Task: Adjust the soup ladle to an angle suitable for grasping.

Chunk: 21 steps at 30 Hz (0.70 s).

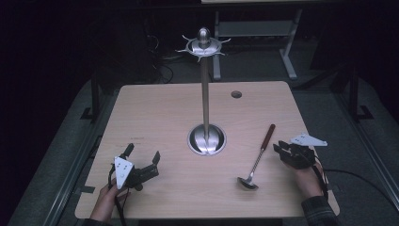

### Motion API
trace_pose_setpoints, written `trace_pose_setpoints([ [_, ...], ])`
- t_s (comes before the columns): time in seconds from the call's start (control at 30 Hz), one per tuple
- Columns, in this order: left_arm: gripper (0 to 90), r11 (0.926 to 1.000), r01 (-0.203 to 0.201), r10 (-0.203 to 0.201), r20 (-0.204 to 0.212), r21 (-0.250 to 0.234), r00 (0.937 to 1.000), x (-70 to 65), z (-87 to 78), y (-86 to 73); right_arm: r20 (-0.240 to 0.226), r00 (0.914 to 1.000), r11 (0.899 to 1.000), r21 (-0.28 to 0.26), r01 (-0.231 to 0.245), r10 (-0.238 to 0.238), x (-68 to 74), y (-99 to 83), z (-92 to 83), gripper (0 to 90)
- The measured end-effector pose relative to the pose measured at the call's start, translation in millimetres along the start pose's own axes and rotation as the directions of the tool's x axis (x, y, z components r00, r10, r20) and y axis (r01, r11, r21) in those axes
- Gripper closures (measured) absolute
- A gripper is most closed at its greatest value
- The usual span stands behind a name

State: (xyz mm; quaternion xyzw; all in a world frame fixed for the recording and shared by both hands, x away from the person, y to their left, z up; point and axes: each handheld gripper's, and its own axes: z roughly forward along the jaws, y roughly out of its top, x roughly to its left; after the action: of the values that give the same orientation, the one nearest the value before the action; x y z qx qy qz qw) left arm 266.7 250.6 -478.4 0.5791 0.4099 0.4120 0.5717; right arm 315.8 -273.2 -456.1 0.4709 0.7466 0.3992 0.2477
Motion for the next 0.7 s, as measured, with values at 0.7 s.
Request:
trace_pose_setpoints([
  [0.7, 0.2, 1.0, 0.001, -0.001, -0.001, 0.0, 1.0, 0.1, -0.1, 0.0, 0.053, 0.9968, 0.998, -0.004, -0.06, 0.06, -37.1, 13.9, 48.9, 89.7],
])
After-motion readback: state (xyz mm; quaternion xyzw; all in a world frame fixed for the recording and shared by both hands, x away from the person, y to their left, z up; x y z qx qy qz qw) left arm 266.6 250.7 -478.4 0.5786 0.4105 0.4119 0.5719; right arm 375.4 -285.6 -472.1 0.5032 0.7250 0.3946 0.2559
